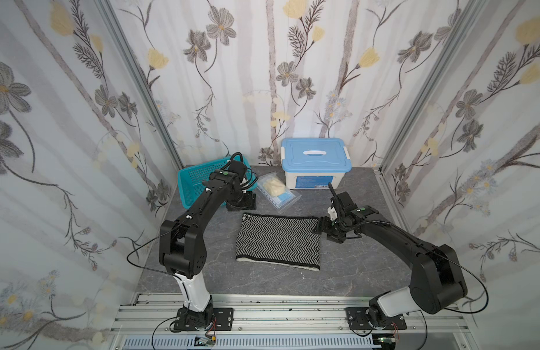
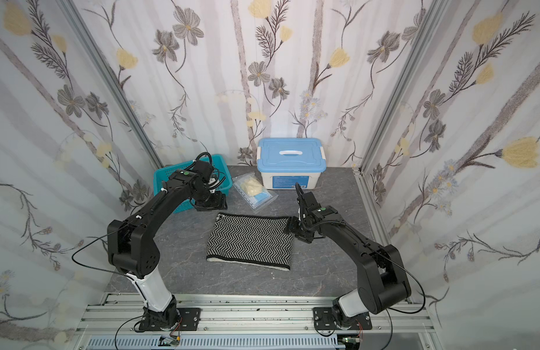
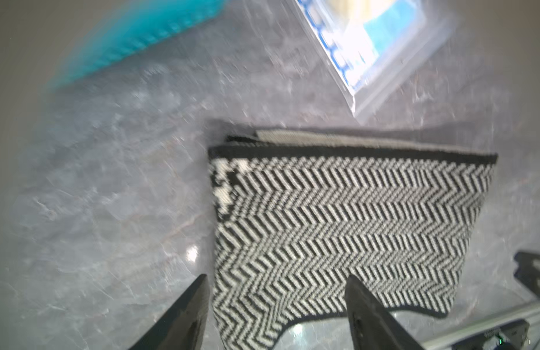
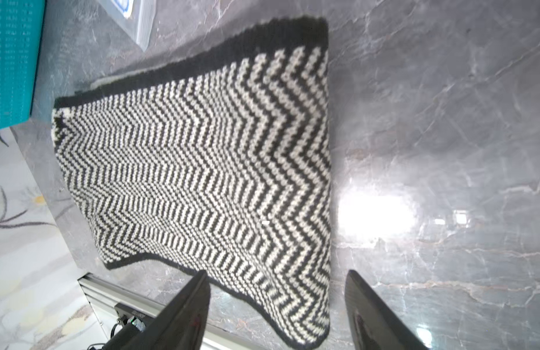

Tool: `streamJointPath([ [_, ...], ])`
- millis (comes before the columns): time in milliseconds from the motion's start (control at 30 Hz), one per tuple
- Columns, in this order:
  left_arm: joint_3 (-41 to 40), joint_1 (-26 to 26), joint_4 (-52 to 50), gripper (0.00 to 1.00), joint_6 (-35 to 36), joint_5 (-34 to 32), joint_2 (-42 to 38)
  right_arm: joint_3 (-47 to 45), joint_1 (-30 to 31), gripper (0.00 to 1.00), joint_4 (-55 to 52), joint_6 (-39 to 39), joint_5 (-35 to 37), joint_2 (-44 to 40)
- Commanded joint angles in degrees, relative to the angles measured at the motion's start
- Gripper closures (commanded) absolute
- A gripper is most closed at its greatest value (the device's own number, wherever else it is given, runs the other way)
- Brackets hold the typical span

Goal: Roll up the scarf and place it into the basket
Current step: Roll the scarf at the center of the board.

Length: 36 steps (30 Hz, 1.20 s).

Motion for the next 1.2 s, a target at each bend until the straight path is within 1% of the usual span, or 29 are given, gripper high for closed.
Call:
streamJointPath([
  [0,-7.32,-2.27,2.19,0.30,-5.80,3.03,-3.16,2.61,-0.77,0.29,2.18,-1.02,-0.12,4.30],
  [67,-13.14,-2.27,6.40,0.31,-9.05,5.93,-4.68,3.73,-0.88,0.29,3.12,-1.34,-1.30,7.04],
  [167,-19.93,-2.37,13.03,0.31,-12.19,9.03,-6.86,2.10,-0.79,0.30,6.89,-0.48,-4.04,9.23],
  [333,-24.41,-3.19,18.61,0.32,-12.63,13.67,-7.22,-1.74,-0.78,0.31,10.65,0.94,-4.56,9.03],
  [500,-22.90,-5.40,23.02,0.32,-13.08,20.97,-6.96,-4.83,-0.77,0.31,13.88,1.09,-6.64,9.35],
  [533,-22.26,-6.14,23.99,0.32,-13.80,22.08,-6.63,-5.62,-0.82,0.32,14.36,1.06,-6.63,9.23],
  [600,-21.34,-7.73,27.78,0.33,-17.62,23.97,-5.61,-7.90,-0.87,0.32,15.78,1.25,-6.93,8.84],
  [700,-21.39,-9.93,32.82,0.36,-23.30,23.73,-2.64,-10.48,-0.86,0.32,18.05,1.81,-7.02,8.40],
  [867,-22.03,-13.79,41.89,0.39,-29.36,23.20,3.67,-12.58,-0.88,0.33,20.90,2.56,-7.71,8.22],
  [933,-21.10,-15.08,43.66,0.40,-30.60,22.91,5.10,-12.87,-0.96,0.35,21.04,2.52,-7.70,8.03],
  [1000,-19.46,-16.08,43.69,0.42,-30.94,22.89,6.18,-13.01,-0.95,0.38,20.74,2.21,-7.66,8.03],
  [1100,-17.92,-17.34,43.85,0.49,-31.39,22.91,7.17,-12.87,-0.98,0.51,18.85,1.78,-6.38,8.12],
  [1167,-17.25,-17.90,43.45,0.49,-31.56,22.63,8.22,-12.88,-1.04,0.57,17.76,1.42,-5.43,8.04],
])
